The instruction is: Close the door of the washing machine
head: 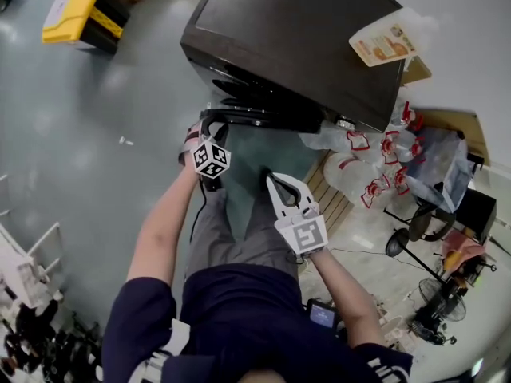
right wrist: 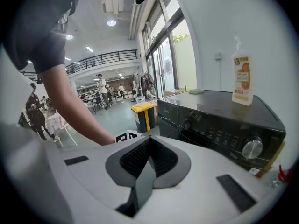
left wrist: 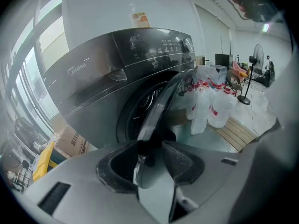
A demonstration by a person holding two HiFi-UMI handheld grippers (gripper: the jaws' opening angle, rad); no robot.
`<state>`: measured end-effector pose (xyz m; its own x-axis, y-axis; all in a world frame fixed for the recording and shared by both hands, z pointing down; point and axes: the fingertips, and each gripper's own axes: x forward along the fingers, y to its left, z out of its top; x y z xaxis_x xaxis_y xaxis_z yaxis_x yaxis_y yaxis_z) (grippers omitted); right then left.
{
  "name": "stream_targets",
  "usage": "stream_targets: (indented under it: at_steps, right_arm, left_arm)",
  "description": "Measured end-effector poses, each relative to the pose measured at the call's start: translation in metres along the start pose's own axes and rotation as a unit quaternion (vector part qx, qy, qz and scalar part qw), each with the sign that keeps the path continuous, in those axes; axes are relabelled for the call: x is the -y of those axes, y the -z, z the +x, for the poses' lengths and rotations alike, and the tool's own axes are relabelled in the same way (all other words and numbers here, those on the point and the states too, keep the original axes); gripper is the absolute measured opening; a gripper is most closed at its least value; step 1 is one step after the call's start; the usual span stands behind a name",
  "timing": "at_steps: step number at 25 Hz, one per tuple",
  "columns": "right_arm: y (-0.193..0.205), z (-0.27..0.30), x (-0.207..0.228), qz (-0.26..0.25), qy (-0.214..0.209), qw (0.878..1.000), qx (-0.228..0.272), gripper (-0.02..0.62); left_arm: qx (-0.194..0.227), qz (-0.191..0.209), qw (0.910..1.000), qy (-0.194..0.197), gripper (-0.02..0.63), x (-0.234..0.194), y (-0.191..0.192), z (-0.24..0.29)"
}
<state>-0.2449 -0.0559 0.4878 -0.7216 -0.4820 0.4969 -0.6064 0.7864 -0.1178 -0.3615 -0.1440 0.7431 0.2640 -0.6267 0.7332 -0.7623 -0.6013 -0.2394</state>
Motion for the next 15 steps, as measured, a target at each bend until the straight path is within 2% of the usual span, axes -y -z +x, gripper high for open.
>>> stream_targets:
  at_steps: [10, 15]
  right_arm:
    - [-0.003, 0.014, -0.013, 0.036, 0.058, 0.998, 0.007, 0.02]
    - [0.005, 0.017, -0.011, 0.047, 0.063, 0.997, 0.007, 0.02]
  left_arm:
    - [0.017, 0.016, 0.9994, 0.025, 0.173, -0.017, -0.01, 0.01]
    - [0.017, 0.026, 0.9991, 0.029, 0.173, -0.023, -0.016, 0.017]
